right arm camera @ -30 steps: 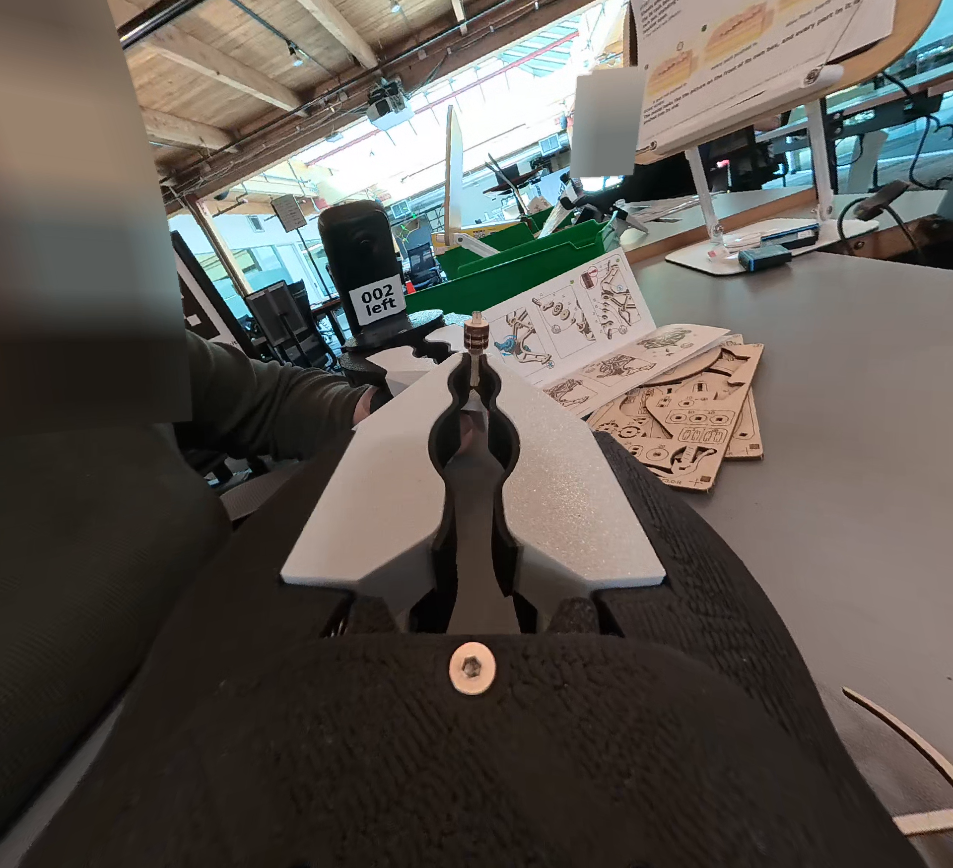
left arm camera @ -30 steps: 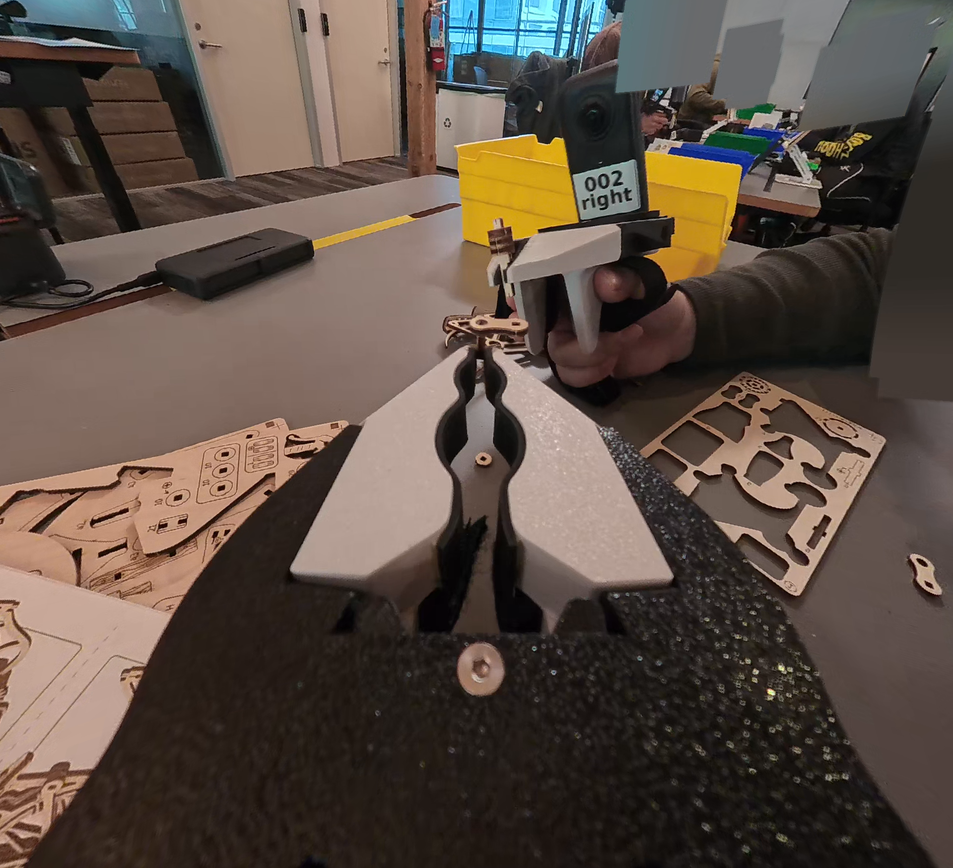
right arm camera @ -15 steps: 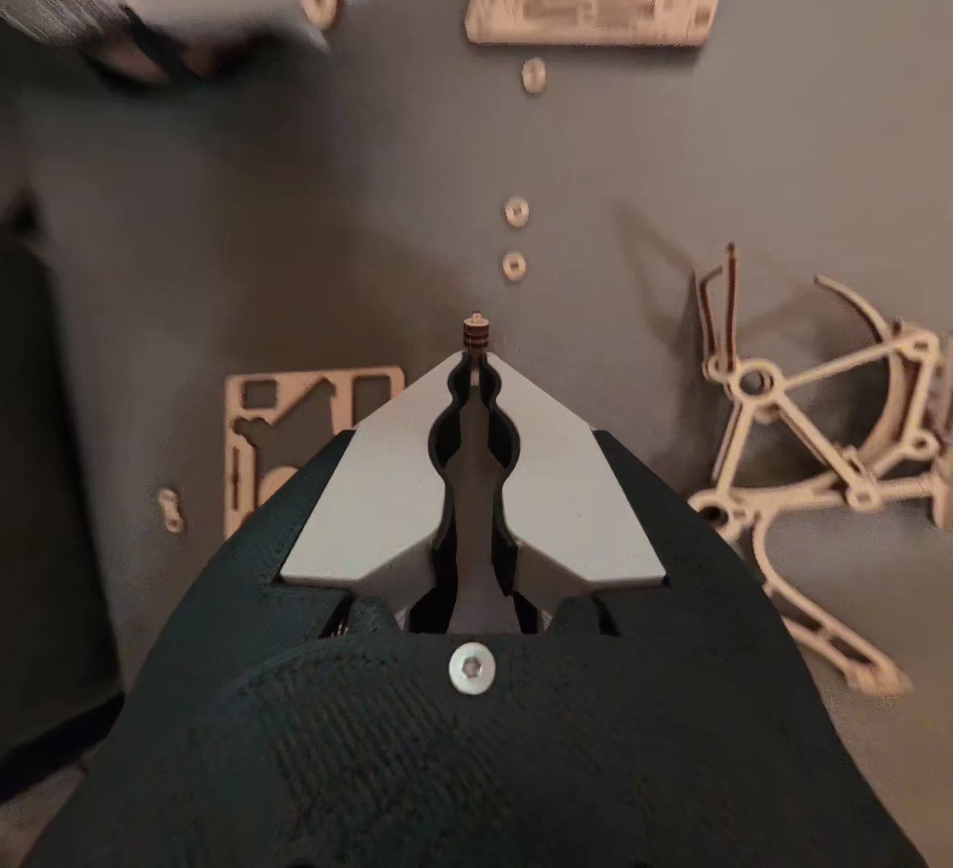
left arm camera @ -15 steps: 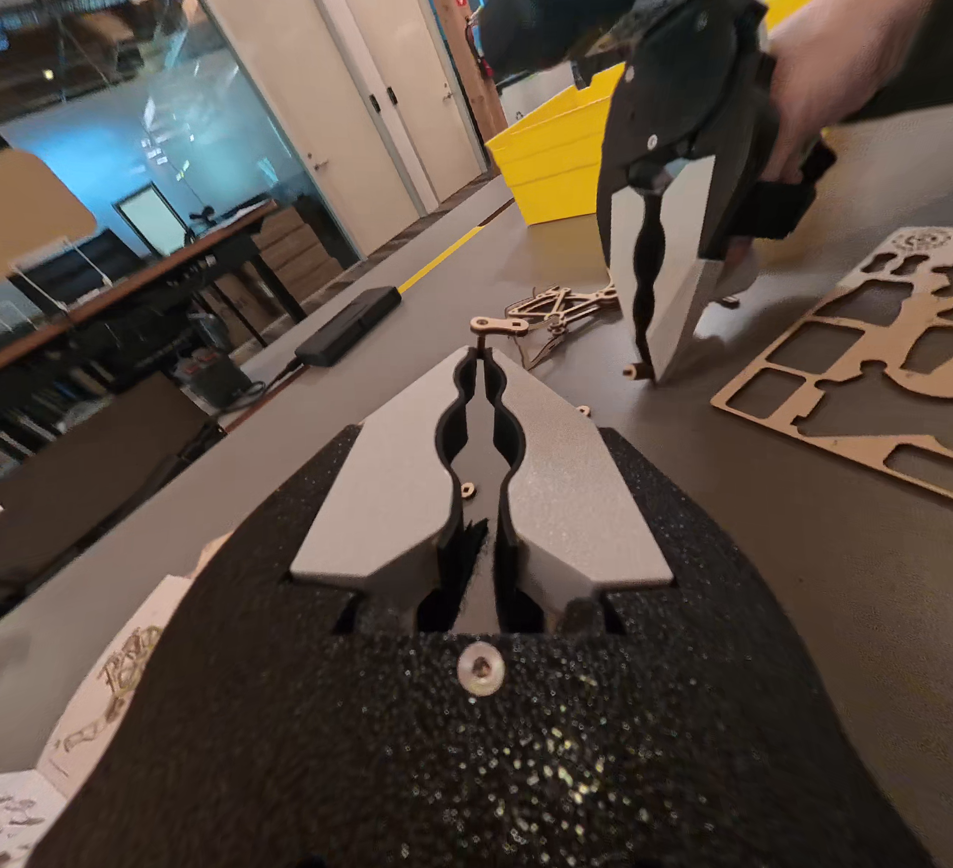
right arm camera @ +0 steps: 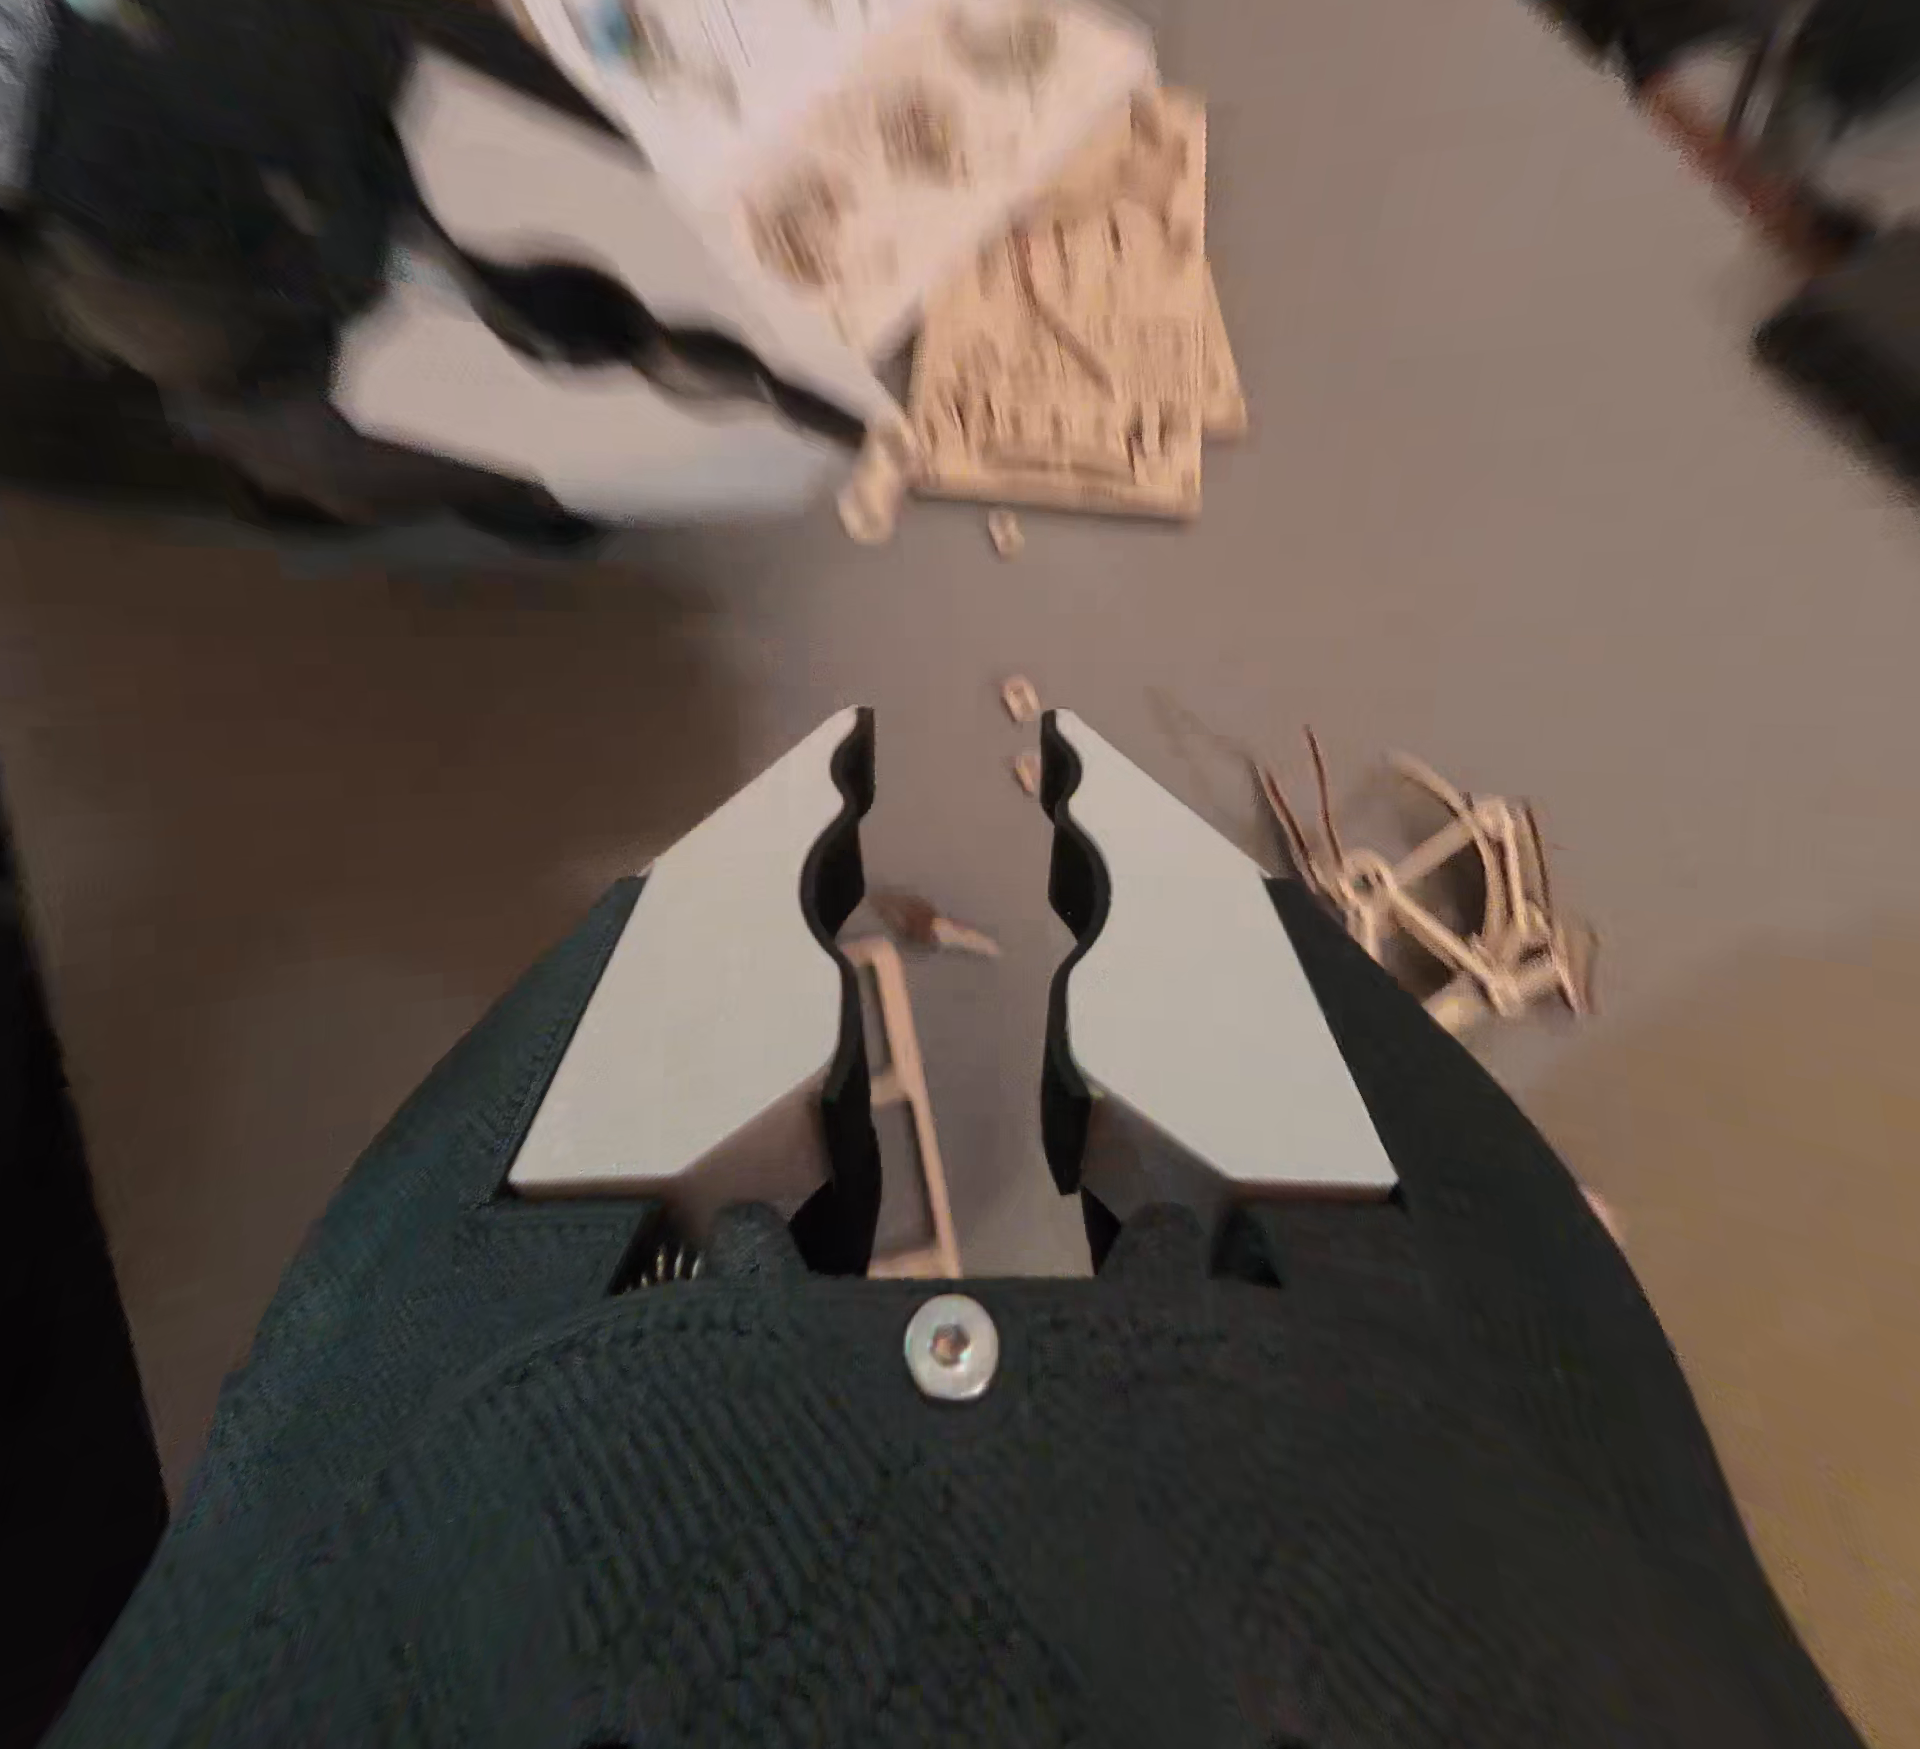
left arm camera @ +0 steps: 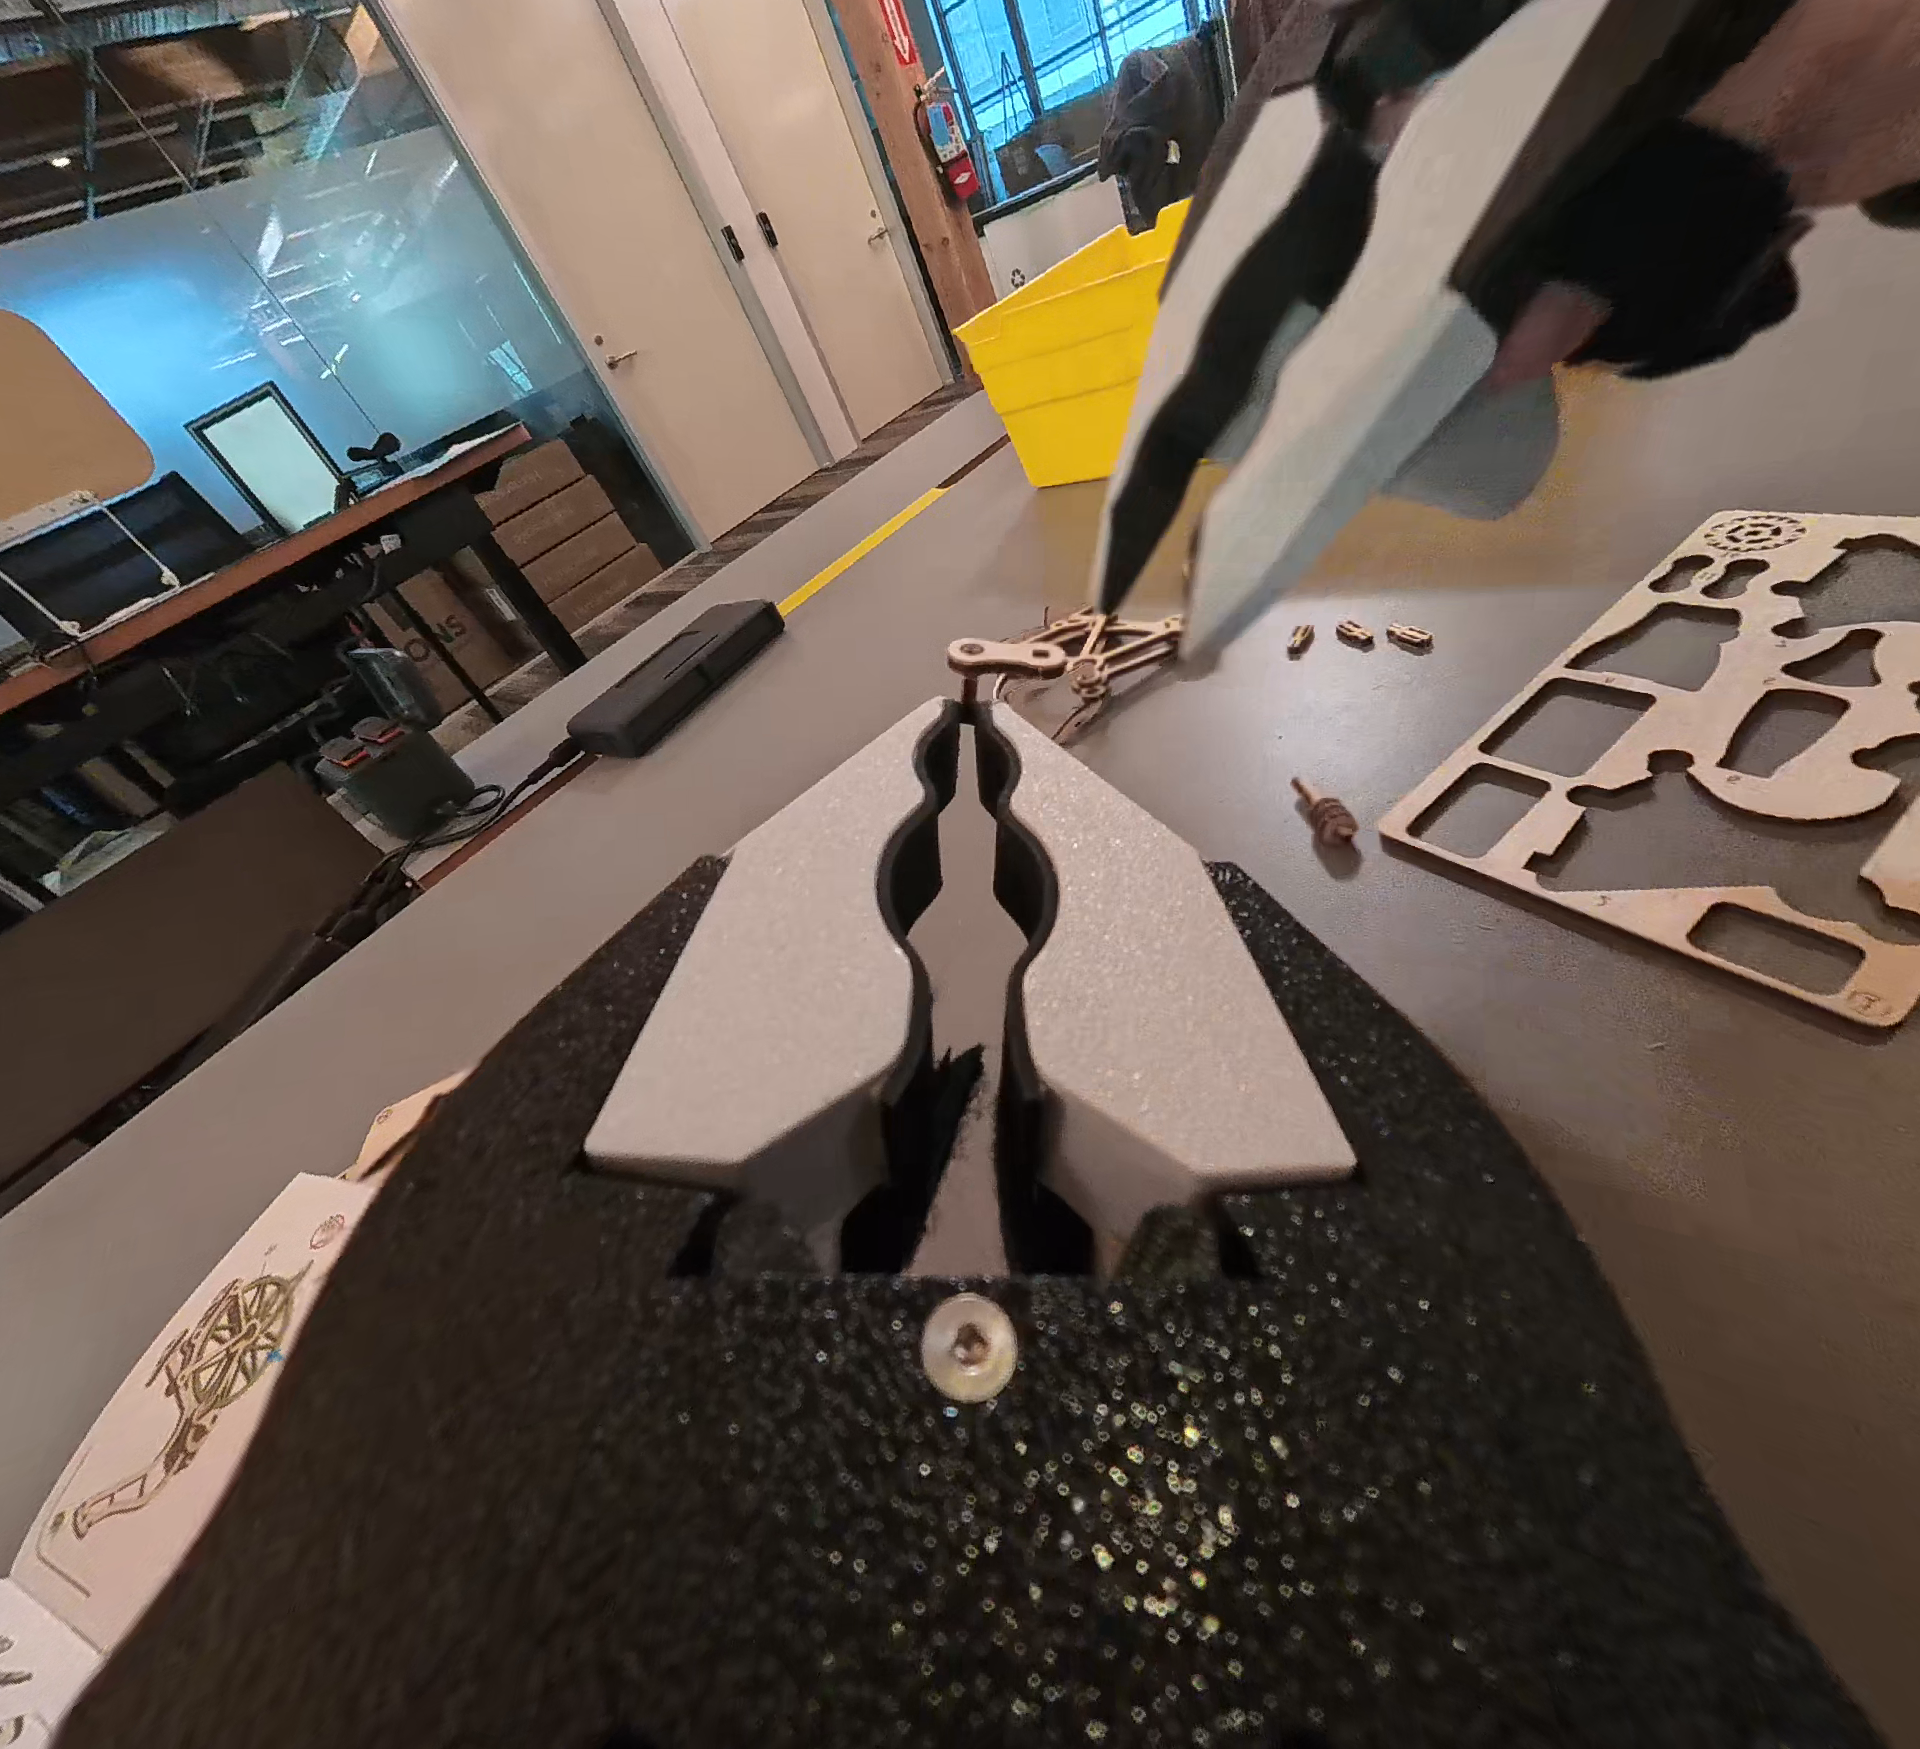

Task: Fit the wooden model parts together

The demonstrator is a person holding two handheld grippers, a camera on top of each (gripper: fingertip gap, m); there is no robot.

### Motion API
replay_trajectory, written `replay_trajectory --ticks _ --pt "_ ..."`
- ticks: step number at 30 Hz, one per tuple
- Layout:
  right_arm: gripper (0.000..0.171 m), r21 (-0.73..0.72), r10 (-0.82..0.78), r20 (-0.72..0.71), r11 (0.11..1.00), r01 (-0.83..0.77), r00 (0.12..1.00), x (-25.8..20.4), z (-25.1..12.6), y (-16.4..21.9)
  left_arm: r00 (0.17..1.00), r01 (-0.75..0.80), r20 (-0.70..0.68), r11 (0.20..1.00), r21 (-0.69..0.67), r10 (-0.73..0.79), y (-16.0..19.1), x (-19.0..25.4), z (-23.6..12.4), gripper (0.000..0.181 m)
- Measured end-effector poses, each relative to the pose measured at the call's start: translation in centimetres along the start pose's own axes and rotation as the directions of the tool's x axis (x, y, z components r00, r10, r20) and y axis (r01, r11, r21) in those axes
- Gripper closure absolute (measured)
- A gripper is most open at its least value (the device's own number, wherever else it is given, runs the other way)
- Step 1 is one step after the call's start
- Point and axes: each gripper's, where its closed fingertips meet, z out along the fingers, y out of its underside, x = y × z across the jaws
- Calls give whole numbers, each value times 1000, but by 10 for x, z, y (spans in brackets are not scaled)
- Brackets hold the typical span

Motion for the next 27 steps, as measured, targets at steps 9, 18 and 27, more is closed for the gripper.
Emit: replay_trajectory --ticks 9,18,27 --pt "163 222 6 40 975 -15 999 -17 11 -28 999 -41 1 999 20 41 -6 4 -2 181" --pt "164 214 -50 181 977 11 982 -23 3 -15 991 -35 -127 998 44 40 -8 23 -4 169" --pt "164 144 -29 666 986 -90 746 -61 -33 20 871 13 -489 993 115 46 -18 75 -25 133"
